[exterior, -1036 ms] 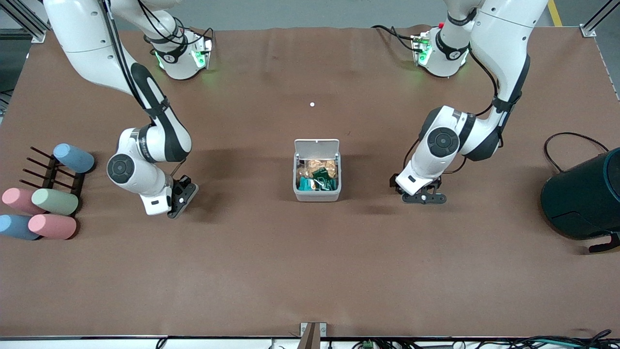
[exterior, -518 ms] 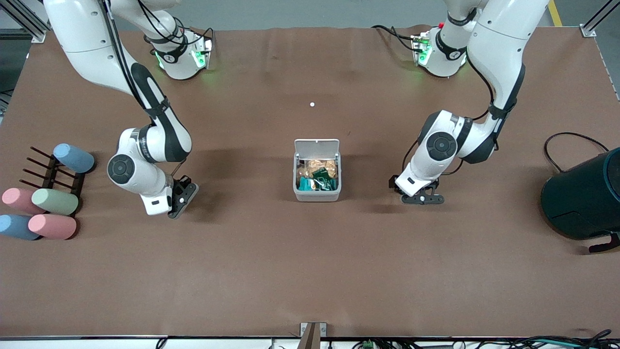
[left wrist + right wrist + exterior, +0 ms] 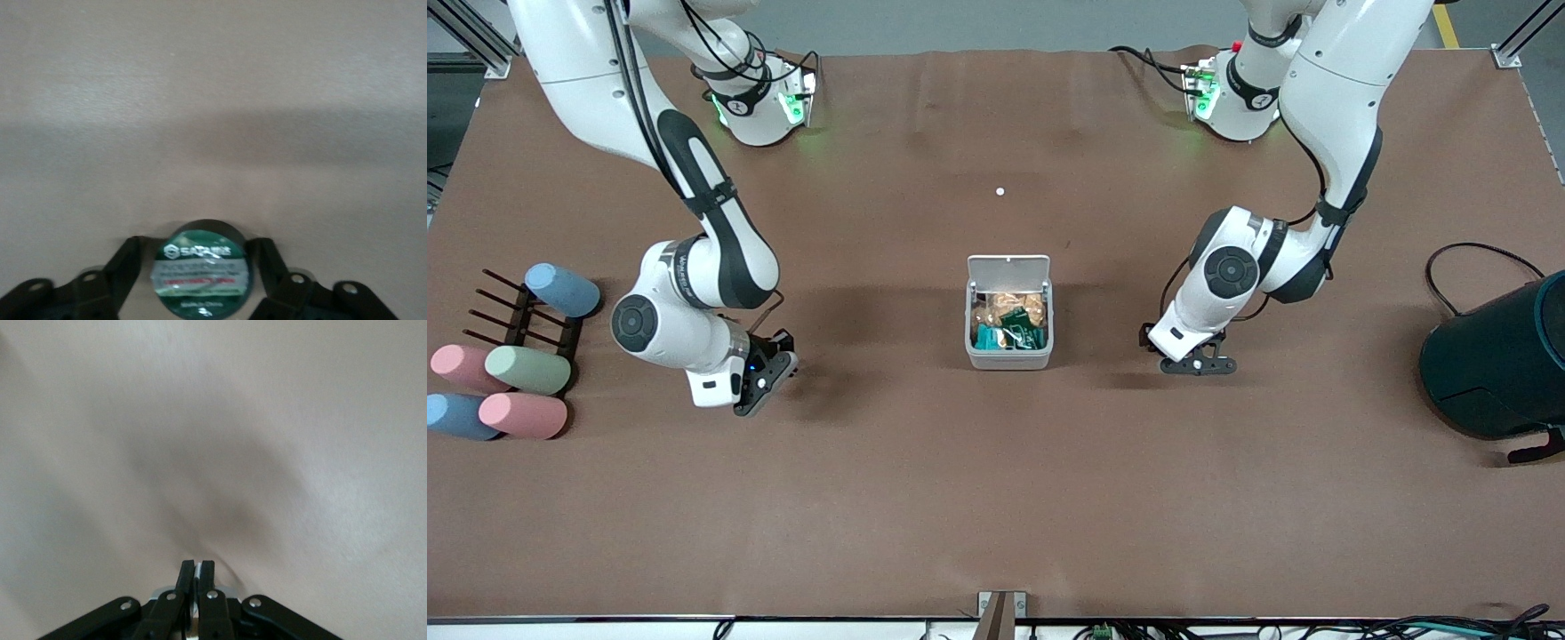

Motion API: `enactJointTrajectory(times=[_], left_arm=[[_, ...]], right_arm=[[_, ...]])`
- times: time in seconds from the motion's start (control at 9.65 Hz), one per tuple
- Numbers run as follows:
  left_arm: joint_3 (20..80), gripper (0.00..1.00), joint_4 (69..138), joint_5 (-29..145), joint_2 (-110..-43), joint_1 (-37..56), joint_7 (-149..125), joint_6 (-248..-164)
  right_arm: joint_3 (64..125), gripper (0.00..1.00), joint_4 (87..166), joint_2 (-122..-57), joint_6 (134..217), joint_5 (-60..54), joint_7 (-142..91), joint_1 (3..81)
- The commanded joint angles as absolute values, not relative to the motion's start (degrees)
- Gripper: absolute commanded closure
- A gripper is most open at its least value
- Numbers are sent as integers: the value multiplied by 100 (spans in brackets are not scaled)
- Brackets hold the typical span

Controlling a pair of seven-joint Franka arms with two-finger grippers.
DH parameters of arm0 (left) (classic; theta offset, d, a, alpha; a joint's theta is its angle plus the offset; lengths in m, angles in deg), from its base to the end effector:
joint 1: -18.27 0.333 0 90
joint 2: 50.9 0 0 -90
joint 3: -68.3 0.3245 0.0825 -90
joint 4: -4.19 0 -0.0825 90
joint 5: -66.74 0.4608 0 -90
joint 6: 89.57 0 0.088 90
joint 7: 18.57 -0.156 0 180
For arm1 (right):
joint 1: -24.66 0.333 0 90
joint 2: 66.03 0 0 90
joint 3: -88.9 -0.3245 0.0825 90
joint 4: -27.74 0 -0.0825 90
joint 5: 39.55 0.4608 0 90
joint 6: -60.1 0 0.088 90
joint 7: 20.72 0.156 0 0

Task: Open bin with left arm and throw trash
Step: 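Carry the white rubber band over the bin and release it with the right gripper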

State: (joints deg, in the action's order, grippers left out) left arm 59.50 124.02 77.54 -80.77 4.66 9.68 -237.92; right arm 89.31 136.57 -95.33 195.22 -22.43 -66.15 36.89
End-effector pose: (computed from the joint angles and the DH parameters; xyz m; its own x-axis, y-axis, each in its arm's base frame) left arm 0.5733 -0.2438 0.0630 0.9992 -0.0398 -0.0027 -0.0398 -0.9989 -0.0244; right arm 0.6637 0.1532 0.1285 0.7126 0.6962 0.0865 0.6980 -0.6911 -0.1873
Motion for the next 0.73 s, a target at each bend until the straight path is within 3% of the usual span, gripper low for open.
enactJointTrajectory(times=[0.0, 0.21, 0.52, 0.62], left_arm=[[5872, 94, 12390, 7702, -8087, 509, 1009, -23758], [5872, 98, 12137, 7719, -8017, 491, 938, -23304], [5775, 98, 10839, 7755, -7920, 438, 712, -21162], [5775, 98, 10512, 7755, -7946, 403, 623, -20886]], right_arm=[[8471, 100, 13655, -9171, 19439, -2127, -5200, 3750], [8022, 100, 13471, -9073, 19448, -2127, -3976, 3750], [7249, 100, 13068, -9055, 19501, -2127, -1677, 3767], [7072, 100, 12970, -9055, 19614, -2144, -885, 3967]])
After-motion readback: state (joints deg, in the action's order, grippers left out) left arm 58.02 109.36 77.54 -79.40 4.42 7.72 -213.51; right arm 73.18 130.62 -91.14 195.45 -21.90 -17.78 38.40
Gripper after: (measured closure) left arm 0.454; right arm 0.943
